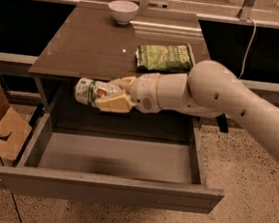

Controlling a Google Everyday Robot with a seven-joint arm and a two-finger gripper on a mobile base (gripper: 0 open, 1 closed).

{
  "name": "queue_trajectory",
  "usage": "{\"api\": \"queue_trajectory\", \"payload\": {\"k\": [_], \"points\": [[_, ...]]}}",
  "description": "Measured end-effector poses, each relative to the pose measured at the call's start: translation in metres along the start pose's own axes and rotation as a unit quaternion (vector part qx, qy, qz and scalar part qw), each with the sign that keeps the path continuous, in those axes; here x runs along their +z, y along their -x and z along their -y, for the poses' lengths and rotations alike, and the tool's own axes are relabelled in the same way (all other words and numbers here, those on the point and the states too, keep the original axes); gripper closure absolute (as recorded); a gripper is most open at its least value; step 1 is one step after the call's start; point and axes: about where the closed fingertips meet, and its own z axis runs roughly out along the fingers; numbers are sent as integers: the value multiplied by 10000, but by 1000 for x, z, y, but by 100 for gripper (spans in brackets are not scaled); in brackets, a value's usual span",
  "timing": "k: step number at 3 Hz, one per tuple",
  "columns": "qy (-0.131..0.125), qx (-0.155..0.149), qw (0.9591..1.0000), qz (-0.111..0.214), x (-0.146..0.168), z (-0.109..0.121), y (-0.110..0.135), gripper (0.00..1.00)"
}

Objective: Place 7up can into top drawer

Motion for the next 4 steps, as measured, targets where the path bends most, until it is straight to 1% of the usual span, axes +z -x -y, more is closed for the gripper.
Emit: {"api": "queue_trajectory", "payload": {"k": [1, 2, 3, 4], "points": [[61, 304, 9994, -147, 1, -17, -35, 100], [86, 688, 9974, -199, 18, -22, -72, 82], [-6, 1194, 9927, -154, 45, -17, -115, 50], [-33, 1444, 9894, -135, 64, -10, -137, 27]]}}
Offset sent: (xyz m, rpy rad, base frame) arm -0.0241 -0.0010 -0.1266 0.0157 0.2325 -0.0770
